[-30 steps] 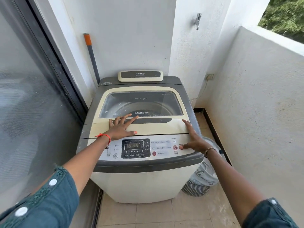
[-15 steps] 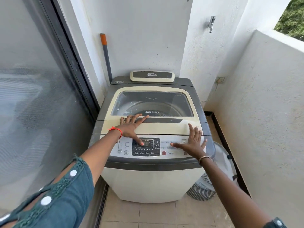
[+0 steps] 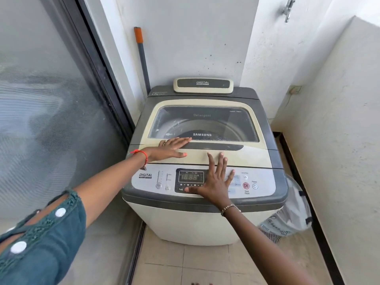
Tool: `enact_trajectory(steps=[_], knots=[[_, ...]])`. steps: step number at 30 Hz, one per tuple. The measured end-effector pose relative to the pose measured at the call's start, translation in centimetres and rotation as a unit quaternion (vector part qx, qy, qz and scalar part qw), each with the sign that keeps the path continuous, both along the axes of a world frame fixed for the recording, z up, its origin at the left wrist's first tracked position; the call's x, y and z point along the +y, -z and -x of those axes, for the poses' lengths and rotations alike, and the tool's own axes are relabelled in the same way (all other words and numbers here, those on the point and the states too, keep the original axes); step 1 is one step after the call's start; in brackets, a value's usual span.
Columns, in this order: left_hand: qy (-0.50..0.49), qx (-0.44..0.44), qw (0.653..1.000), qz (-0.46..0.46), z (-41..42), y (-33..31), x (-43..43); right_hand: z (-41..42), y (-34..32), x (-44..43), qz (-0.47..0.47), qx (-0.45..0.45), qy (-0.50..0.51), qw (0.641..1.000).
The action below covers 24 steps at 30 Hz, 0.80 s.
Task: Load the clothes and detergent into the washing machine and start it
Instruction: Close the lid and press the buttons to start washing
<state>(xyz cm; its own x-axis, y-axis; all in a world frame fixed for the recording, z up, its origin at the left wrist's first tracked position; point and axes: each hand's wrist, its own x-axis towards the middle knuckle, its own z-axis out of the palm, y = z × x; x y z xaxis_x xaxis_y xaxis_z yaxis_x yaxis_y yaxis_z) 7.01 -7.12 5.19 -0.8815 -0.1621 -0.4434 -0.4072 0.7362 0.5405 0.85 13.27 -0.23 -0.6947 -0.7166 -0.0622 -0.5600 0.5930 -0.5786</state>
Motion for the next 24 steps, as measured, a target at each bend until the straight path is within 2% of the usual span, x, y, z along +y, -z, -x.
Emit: enact_trajectory(steps=[15,24], knots=[[0.022,0.030,0.995,-0.095,-0.9,0.1,-1.4,-0.1,0.2,-0.6,0.016,-0.002,0.003,1.000],[0.044,0.126,0.989,-0.064,-1.2,2.2,-1.0,0.0,0.7,-0.6,0.039,0.006,0.002,0.999]])
